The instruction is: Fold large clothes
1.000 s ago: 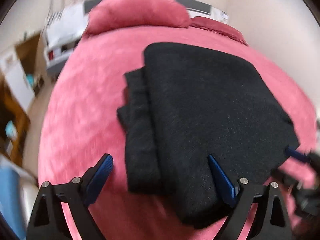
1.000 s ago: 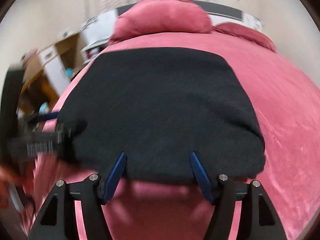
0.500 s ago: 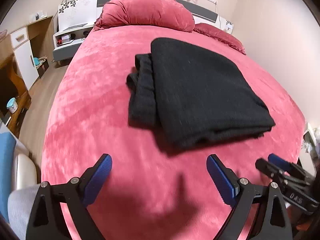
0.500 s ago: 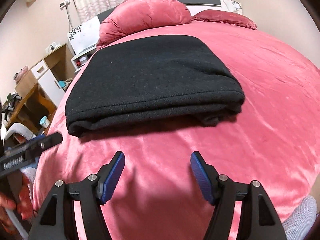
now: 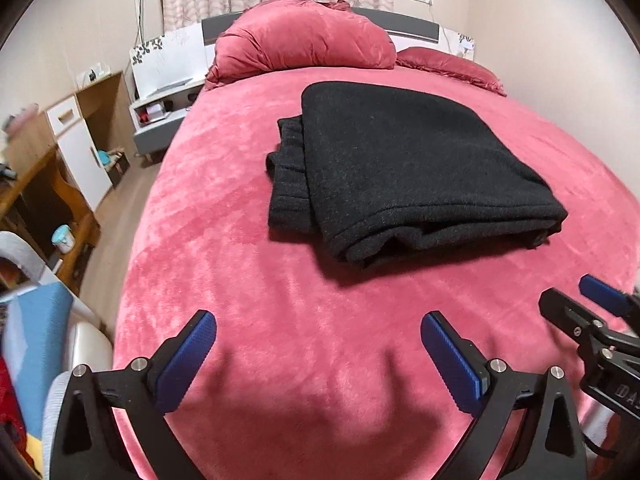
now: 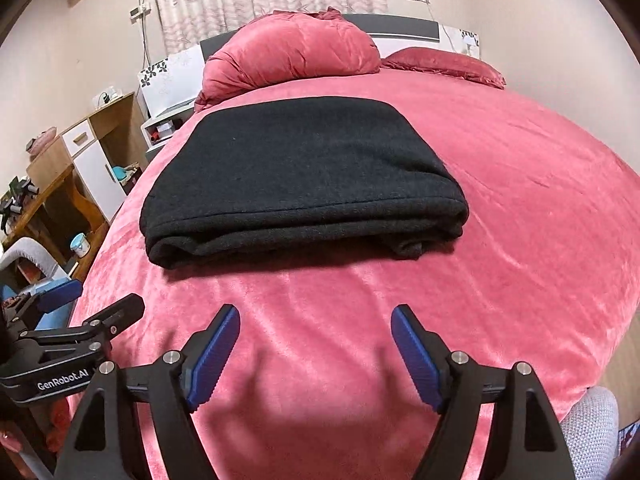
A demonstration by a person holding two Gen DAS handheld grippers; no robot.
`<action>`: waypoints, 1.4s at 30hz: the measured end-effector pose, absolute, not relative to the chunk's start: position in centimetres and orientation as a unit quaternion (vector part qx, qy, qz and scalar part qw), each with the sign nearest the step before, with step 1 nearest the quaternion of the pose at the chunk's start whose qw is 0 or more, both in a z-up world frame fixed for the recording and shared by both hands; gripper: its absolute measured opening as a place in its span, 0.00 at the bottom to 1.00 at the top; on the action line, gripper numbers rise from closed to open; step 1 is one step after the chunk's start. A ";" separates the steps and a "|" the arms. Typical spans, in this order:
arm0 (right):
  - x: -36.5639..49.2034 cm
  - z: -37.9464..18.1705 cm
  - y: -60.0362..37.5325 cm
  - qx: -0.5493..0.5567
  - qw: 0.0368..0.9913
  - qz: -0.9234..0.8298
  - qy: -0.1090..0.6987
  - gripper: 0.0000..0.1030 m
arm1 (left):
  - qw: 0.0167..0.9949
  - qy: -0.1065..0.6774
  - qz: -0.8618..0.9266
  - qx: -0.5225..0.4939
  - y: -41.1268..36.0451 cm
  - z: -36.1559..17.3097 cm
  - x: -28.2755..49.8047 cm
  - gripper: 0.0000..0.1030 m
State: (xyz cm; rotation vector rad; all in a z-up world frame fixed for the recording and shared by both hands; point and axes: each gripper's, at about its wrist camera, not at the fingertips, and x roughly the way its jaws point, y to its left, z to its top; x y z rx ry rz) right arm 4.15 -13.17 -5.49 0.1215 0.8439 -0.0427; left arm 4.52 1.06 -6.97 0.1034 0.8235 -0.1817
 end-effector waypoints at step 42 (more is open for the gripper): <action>4.2 -5.9 -12.9 0.066 0.906 -0.008 0.418 0.77 | 0.916 0.387 -0.077 0.066 0.2 -7.5 4.5 1.00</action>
